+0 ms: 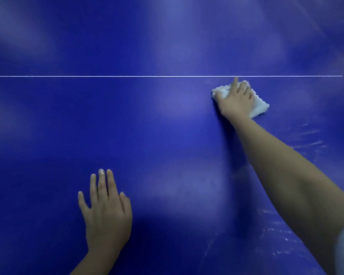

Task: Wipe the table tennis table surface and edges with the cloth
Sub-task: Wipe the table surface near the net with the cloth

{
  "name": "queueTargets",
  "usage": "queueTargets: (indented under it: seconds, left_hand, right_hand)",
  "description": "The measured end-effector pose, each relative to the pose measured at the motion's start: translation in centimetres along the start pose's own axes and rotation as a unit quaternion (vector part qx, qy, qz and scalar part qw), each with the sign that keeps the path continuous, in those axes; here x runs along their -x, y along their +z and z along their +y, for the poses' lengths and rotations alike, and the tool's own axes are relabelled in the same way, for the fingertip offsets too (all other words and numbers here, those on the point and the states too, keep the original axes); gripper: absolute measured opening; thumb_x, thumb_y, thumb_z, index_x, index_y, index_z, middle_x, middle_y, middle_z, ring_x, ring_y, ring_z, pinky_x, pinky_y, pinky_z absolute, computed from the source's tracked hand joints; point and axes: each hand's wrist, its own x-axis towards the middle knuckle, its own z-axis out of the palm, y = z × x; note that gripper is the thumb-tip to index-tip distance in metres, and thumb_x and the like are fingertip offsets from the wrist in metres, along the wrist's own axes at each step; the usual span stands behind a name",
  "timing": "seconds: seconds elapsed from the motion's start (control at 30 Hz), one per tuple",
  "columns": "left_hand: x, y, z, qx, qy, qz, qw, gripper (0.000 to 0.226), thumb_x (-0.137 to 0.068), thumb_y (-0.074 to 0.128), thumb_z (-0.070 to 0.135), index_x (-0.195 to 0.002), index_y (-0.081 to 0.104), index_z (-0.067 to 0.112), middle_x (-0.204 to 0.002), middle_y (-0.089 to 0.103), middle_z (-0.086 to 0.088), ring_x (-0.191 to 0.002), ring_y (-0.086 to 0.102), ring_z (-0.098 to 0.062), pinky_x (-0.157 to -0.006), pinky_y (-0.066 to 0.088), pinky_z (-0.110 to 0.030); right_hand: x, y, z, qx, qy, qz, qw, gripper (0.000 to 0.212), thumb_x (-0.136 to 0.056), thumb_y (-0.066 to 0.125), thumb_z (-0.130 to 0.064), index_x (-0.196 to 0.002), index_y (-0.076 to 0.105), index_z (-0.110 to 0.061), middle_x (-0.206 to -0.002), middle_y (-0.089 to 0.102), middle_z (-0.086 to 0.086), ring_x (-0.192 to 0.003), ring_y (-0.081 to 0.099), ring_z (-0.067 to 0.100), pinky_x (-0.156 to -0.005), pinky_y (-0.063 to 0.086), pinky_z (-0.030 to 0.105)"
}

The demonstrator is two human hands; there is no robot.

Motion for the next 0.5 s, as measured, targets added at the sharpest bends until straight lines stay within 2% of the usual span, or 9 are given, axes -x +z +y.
queueTargets:
  seconds: [0.03,0.1,0.17,0.23,0.27,0.33,0.4,0.5]
  left_hand:
    - [0.0,0.0,0.0,-0.007,-0.002,-0.003,1.0,0.065,-0.088,0.018,0.031,-0.141,0.033,-0.004,-0.147,0.034,-0.02,-0.139,0.029,-0.033,-0.105,0.023,-0.062]
    - [0.0,0.0,0.0,-0.014,-0.007,-0.01,1.0,0.065,-0.088,0.017,0.031,-0.14,0.033,-0.004,-0.147,0.035,-0.02,-0.138,0.031,-0.034,-0.104,0.024,-0.063]
    - [-0.1,0.1,0.1,-0.02,-0.01,-0.009,1.0,0.067,-0.087,0.017,0.033,-0.141,0.033,-0.003,-0.147,0.035,-0.019,-0.138,0.031,-0.033,-0.104,0.024,-0.062]
    - [-0.2,0.2,0.1,-0.019,-0.02,-0.013,1.0,0.069,-0.086,0.015,0.036,-0.143,0.031,0.0,-0.15,0.032,-0.015,-0.14,0.027,-0.029,-0.107,0.02,-0.06]
    - [-0.2,0.2,0.1,-0.015,-0.022,-0.011,1.0,0.07,-0.085,0.014,0.037,-0.143,0.03,0.002,-0.151,0.03,-0.014,-0.141,0.025,-0.028,-0.109,0.018,-0.059]
    - [-0.3,0.1,0.2,-0.009,-0.022,-0.01,1.0,0.071,-0.084,0.013,0.039,-0.144,0.028,0.003,-0.152,0.028,-0.012,-0.142,0.022,-0.026,-0.111,0.015,-0.057]
    - [-0.2,0.0,0.3,-0.006,-0.024,-0.014,1.0,0.072,-0.084,0.013,0.04,-0.145,0.027,0.004,-0.153,0.026,-0.012,-0.143,0.02,-0.025,-0.111,0.013,-0.056]
    - [-0.2,0.1,0.2,-0.007,-0.02,-0.01,1.0,0.071,-0.085,0.014,0.038,-0.145,0.028,0.004,-0.152,0.027,-0.014,-0.142,0.022,-0.028,-0.11,0.015,-0.058]
  right_hand:
    - [0.7,0.5,-1.1,0.006,-0.015,0.008,1.0,0.078,-0.091,0.033,-0.057,-0.151,0.009,-0.014,-0.155,0.012,0.021,-0.143,0.012,0.034,-0.115,0.008,0.044]
    - [3.5,2.0,-4.8,-0.015,-0.129,0.01,0.991,0.075,-0.091,0.036,-0.053,-0.15,0.012,-0.014,-0.155,0.016,0.021,-0.143,0.014,0.033,-0.114,0.007,0.041]
    - [7.1,3.4,-8.8,-0.035,-0.281,-0.012,0.959,0.074,-0.092,0.04,-0.051,-0.151,0.012,-0.016,-0.155,0.019,0.016,-0.143,0.015,0.029,-0.114,0.007,0.039]
    - [8.2,3.8,-11.1,-0.033,-0.368,-0.043,0.928,0.075,-0.091,0.041,-0.052,-0.151,0.013,-0.015,-0.155,0.022,0.011,-0.142,0.018,0.025,-0.113,0.007,0.036]
    - [7.3,3.4,-11.1,-0.039,-0.37,-0.051,0.927,0.077,-0.089,0.043,-0.053,-0.15,0.015,-0.015,-0.154,0.025,0.009,-0.141,0.02,0.025,-0.113,0.009,0.036]
    - [3.7,2.1,-9.3,-0.072,-0.311,-0.028,0.947,0.081,-0.083,0.052,-0.056,-0.147,0.024,-0.015,-0.149,0.031,0.007,-0.135,0.028,0.027,-0.111,0.015,0.037]
    - [-0.7,0.8,-4.7,-0.073,-0.216,0.01,0.974,0.079,-0.082,0.053,-0.058,-0.142,0.03,-0.012,-0.146,0.033,0.009,-0.131,0.031,0.03,-0.11,0.019,0.038]
    - [-5.5,-1.2,5.9,0.019,-0.036,0.037,0.998,0.081,-0.085,0.039,-0.067,-0.141,0.031,-0.008,-0.149,0.029,0.014,-0.135,0.027,0.034,-0.111,0.018,0.043]
